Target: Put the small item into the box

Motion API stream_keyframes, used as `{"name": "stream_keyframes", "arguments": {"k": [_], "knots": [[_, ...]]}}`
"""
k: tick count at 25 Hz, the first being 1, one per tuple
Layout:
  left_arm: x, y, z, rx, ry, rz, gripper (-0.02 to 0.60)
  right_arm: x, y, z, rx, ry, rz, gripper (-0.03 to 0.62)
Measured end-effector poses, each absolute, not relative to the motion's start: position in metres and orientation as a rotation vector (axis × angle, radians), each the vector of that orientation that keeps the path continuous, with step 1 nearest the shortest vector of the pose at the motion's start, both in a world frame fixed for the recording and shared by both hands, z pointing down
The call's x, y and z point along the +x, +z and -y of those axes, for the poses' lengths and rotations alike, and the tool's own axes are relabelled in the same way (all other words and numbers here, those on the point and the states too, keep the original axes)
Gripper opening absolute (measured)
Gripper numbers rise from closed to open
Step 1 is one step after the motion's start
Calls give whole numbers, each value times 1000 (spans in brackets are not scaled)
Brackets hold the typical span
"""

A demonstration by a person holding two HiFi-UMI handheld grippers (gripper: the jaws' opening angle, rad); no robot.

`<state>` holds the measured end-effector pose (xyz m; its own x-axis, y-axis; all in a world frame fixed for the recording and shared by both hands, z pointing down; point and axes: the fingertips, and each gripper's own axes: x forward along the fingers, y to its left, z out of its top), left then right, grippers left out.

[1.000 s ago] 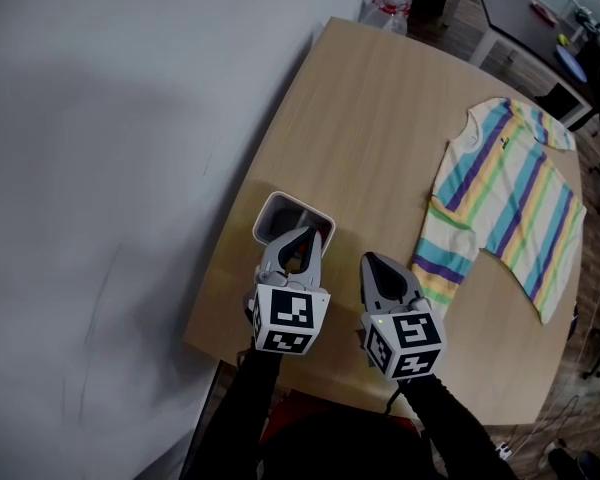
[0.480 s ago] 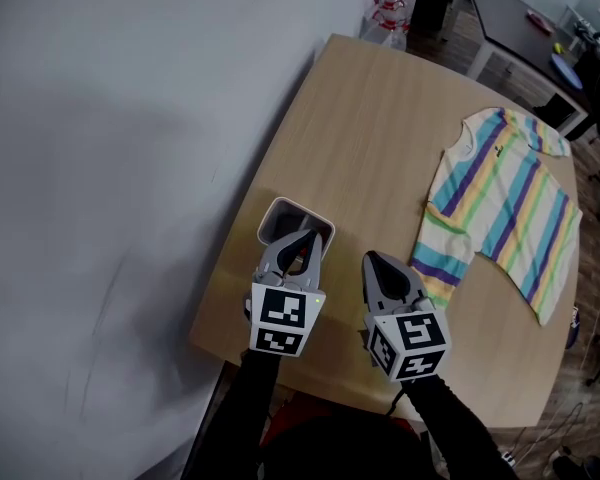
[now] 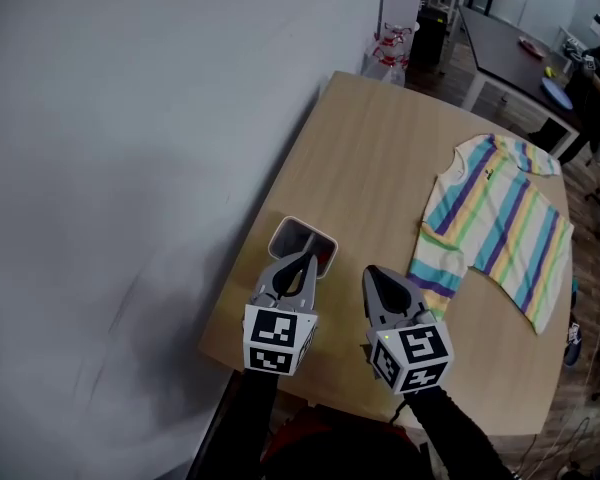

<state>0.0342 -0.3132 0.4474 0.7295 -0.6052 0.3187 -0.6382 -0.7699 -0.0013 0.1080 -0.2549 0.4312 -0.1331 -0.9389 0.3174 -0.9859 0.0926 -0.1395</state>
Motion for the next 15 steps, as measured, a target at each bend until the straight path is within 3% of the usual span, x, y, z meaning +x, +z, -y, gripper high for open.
{"name": "stream_keyframes", "arguments": {"k": [15], "knots": [[-10, 406, 278, 2839, 338, 1073, 2, 83, 389, 223, 1965, 345, 2272, 8]]}}
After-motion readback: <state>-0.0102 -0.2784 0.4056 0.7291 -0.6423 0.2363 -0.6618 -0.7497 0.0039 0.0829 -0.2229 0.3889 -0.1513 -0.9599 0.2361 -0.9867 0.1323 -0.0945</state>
